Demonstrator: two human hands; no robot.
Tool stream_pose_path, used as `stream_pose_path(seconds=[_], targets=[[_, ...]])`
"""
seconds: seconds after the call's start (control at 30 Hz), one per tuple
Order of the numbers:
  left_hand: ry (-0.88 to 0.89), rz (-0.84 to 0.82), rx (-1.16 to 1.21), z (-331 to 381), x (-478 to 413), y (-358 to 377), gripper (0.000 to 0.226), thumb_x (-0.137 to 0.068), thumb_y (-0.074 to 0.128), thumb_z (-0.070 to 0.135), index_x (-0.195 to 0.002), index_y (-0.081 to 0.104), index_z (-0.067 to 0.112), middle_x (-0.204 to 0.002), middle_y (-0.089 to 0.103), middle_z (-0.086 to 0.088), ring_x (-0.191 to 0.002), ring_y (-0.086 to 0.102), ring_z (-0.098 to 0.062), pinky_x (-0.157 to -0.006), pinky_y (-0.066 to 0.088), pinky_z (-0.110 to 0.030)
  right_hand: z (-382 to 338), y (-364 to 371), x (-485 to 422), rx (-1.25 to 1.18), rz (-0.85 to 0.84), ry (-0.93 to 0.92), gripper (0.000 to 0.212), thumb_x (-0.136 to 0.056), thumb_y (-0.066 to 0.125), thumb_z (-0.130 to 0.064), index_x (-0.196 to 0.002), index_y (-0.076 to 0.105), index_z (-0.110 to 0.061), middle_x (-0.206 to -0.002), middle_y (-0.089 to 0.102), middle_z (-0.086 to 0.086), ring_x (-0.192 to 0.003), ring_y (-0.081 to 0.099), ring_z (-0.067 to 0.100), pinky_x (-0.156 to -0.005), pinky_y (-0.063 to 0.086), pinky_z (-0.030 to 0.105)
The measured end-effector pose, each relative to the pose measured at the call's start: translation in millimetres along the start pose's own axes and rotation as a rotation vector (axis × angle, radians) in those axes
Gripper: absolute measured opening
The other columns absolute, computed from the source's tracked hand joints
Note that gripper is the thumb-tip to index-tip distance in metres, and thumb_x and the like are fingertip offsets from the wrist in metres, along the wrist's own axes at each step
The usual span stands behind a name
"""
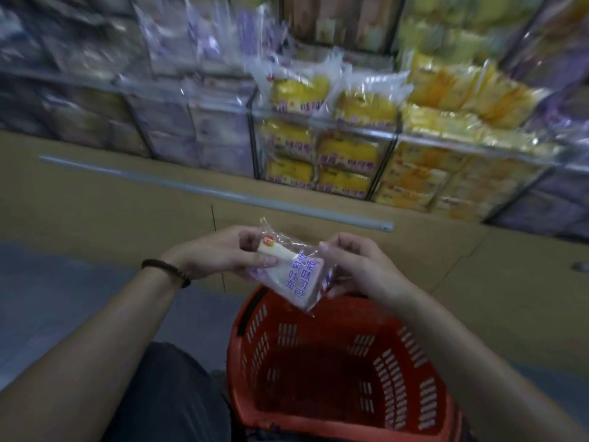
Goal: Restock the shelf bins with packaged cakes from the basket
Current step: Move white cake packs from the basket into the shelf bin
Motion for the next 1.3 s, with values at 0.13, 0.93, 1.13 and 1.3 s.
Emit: stream_pose_path(seconds=[0.13, 0.93, 1.13, 1.3], targets=[[0.081, 0.149, -0.085, 61.0, 44.1, -35.8, 0.059, -0.079, 0.087, 0.044, -0.116, 0.065, 0.003, -0.098, 0.074, -0.007, -0.086, 0.070, -0.018, -0.078, 0.057, -0.039, -54.8, 14.9, -3.9, 0.276, 0.017, -0.159, 0.039, -0.081, 0.086, -0.042, -0.099, 0.068, -0.012, -0.086, 0.075, 0.018, -0.067, 0.066, 0.018, -0.052, 0.046, 0.026], [0.039, 0.851, -0.644, 232.0, 24.8, -296.2, 0.052, -0.074, 0.093, 0.004, -0.109, 0.061, 0.023, -0.096, 0.074, -0.002, -0.078, 0.069, -0.017, -0.054, 0.053, -0.029, -307.7, 105.3, -224.8, 0.928, 0.390, -0.469, 0.016, -0.090, 0.073, -0.023, -0.075, 0.069, -0.020, -0.081, 0.070, -0.001, -0.073, 0.066, 0.021, -0.067, 0.060, 0.036], [-0.017, 0.797, -0.780, 206.9, -5.1, -310.4, 0.035, -0.075, 0.094, 0.023, -0.094, 0.064, 0.025, -0.089, 0.073, 0.006, -0.083, 0.069, -0.011, -0.068, 0.054, -0.028, -294.4, 102.4, -252.5, 1.062, 0.390, -0.441, 0.027, -0.092, 0.071, -0.028, -0.113, 0.057, -0.020, -0.105, 0.063, 0.007, -0.093, 0.064, 0.033, -0.075, 0.057, 0.042], [-0.172, 0.626, -0.932, 204.9, -1.1, -321.8, 0.031, -0.071, 0.098, 0.029, -0.077, 0.067, 0.025, -0.078, 0.072, 0.011, -0.073, 0.066, -0.009, -0.060, 0.047, -0.025, -304.7, 97.4, -249.7, 1.165, 0.266, -0.448, 0.034, -0.091, 0.069, -0.045, -0.116, 0.059, -0.025, -0.108, 0.067, 0.004, -0.092, 0.066, 0.028, -0.077, 0.061, 0.044]])
Point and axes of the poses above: each hand's wrist, its own x-axis away from the middle knuckle, its own y-axis out of the palm, z = x × y, the point moved 1 cm from there along -x, towards the middle knuckle
